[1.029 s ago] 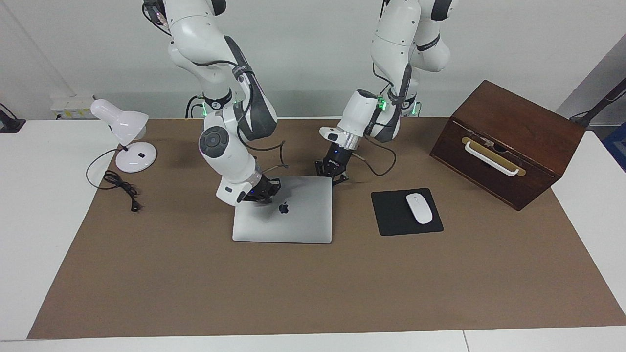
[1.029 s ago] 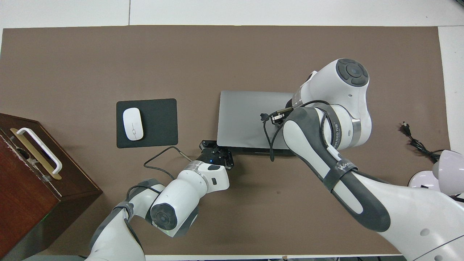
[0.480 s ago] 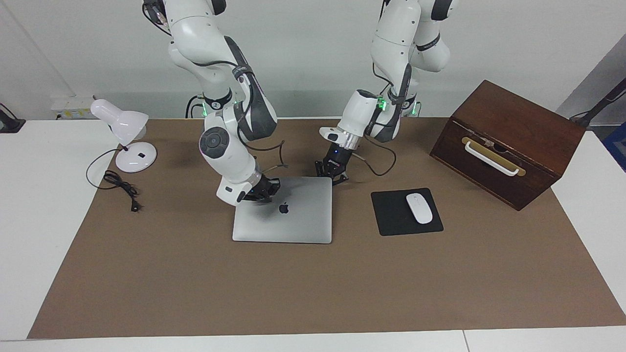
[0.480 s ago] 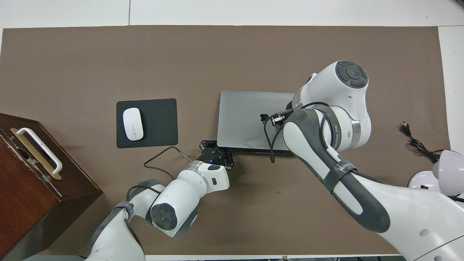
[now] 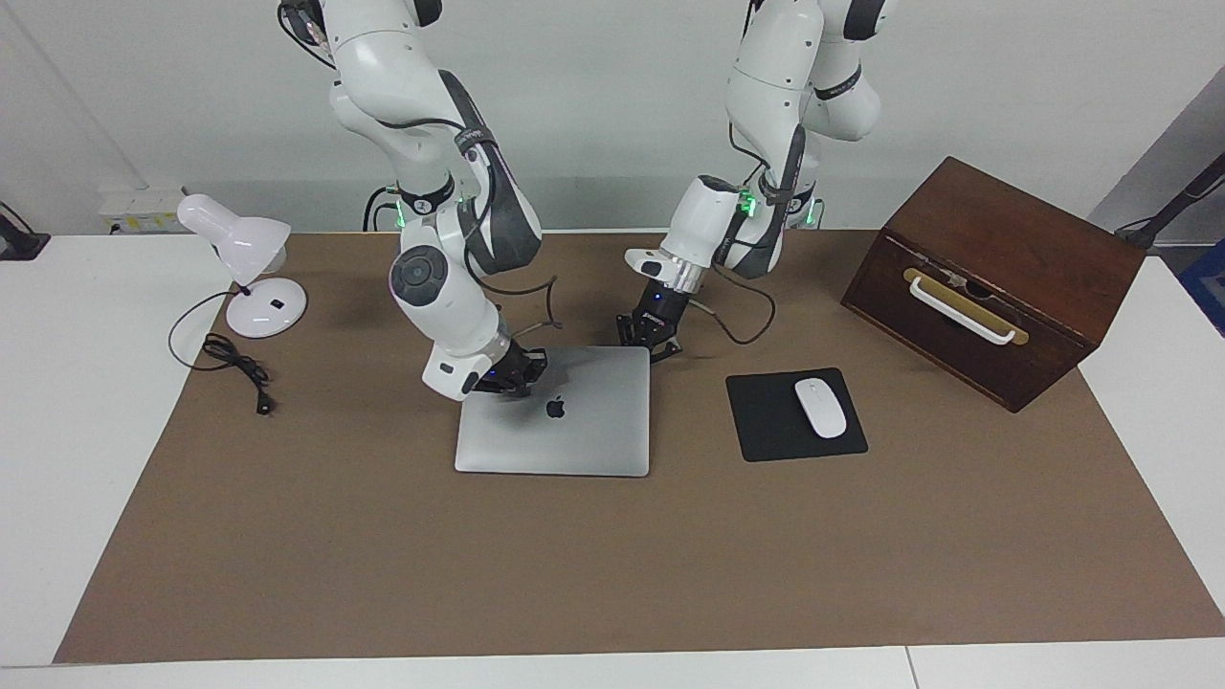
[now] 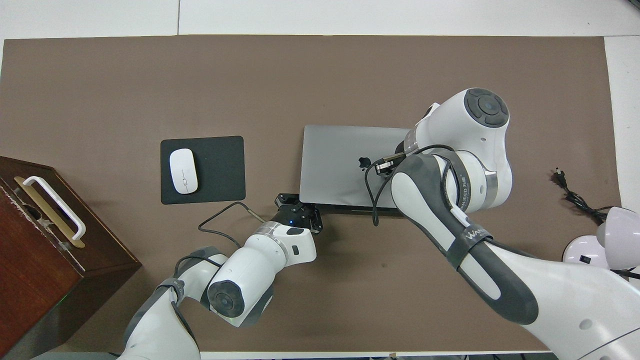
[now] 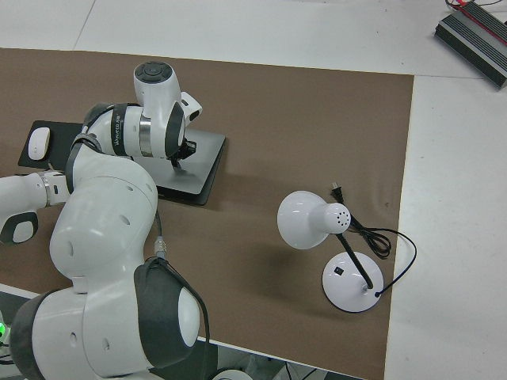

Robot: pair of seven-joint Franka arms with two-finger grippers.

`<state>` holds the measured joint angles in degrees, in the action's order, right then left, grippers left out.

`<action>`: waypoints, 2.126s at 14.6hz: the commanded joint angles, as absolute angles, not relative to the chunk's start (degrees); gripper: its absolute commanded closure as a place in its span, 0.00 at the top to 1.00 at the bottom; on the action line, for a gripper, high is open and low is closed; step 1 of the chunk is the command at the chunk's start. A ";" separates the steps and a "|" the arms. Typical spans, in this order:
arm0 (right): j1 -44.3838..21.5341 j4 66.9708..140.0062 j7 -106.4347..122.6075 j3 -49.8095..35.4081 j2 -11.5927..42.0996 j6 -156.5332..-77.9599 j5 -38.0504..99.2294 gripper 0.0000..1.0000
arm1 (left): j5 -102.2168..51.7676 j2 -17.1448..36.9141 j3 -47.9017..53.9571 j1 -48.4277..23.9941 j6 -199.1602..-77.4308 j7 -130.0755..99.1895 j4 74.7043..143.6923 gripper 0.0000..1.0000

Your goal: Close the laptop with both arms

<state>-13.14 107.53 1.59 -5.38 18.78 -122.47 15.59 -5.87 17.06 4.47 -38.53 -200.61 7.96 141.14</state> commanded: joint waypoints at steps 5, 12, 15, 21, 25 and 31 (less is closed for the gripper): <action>-12.83 109.52 1.14 -5.71 17.49 -123.05 16.79 0.00 | -4.92 21.27 3.96 -36.91 -200.74 9.58 140.98 0.00; -13.01 108.81 0.70 -5.80 17.58 -122.78 16.79 0.00 | -4.92 21.27 3.96 -36.83 -200.66 9.49 141.06 0.00; -13.62 108.81 0.70 -5.71 17.58 -122.96 17.05 0.00 | -4.92 21.27 3.96 -36.12 -200.65 9.23 141.24 0.00; -13.71 108.81 0.62 -5.80 17.67 -123.13 17.31 0.00 | -5.01 21.18 3.96 -35.77 -200.48 8.44 141.15 0.00; -13.71 108.72 0.62 -5.80 17.58 -122.87 17.31 0.00 | -5.01 21.18 4.04 -34.72 -199.69 8.61 140.98 0.00; -13.71 106.79 0.09 -5.80 17.67 -120.85 17.31 0.00 | -5.01 19.08 4.31 -35.24 -197.50 4.31 140.98 0.00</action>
